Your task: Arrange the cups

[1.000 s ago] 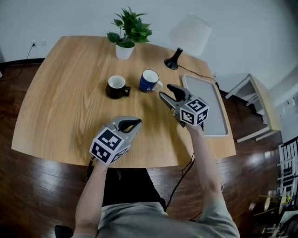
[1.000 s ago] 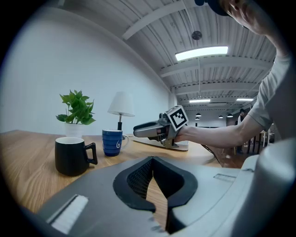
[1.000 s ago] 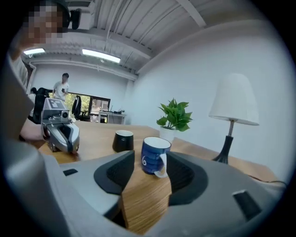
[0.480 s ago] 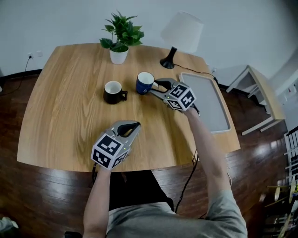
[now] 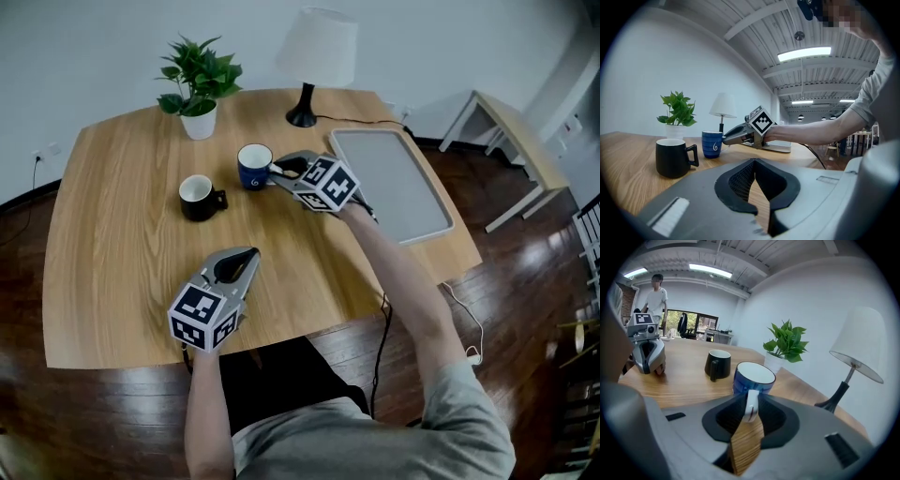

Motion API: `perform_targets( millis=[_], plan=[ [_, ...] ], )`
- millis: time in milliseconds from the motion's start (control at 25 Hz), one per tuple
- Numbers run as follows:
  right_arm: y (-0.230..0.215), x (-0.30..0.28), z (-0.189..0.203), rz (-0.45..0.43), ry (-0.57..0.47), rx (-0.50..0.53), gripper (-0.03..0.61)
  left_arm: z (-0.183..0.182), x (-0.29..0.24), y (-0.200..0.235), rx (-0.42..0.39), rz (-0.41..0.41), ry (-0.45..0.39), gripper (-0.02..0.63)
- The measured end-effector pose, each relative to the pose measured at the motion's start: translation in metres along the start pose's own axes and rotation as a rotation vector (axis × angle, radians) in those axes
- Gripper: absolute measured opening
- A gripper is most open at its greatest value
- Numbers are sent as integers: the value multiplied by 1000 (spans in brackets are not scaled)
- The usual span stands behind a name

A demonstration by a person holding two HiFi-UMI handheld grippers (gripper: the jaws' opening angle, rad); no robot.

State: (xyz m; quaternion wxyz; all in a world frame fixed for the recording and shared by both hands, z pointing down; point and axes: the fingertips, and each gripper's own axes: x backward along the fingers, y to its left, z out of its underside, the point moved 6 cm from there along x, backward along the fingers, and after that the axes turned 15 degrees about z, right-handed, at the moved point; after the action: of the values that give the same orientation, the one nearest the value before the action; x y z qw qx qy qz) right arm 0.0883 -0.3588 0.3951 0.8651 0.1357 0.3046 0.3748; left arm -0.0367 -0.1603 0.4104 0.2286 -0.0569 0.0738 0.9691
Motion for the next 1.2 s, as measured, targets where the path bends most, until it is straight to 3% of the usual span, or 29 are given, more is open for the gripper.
perform_targets(
  millis=[160, 400, 600, 720, 920, 1080, 1200],
  plan=[
    [-1, -2, -1, 11, 30, -53, 80, 0, -1, 1, 2, 2, 1, 9],
    [-11, 13, 2, 28, -26, -294, 78, -1, -1, 0, 3, 0, 4, 8],
    [-70, 55, 23, 100, -90, -498, 78, -3, -2, -1, 0, 2, 5, 9],
    [-125, 86, 49, 217, -88, -576, 79, -4, -3, -1, -2, 3, 7, 8],
    [-190, 127, 107, 412, -8, -573, 79, -3, -2, -1, -1, 4, 10, 8],
    [-205, 139, 135, 459, 13, -527, 78, -2, -2, -2, 0, 3, 6, 8],
    [-207, 140, 140, 473, -1, -430, 78, -3, -2, -2, 0, 2, 3, 8]
  ],
)
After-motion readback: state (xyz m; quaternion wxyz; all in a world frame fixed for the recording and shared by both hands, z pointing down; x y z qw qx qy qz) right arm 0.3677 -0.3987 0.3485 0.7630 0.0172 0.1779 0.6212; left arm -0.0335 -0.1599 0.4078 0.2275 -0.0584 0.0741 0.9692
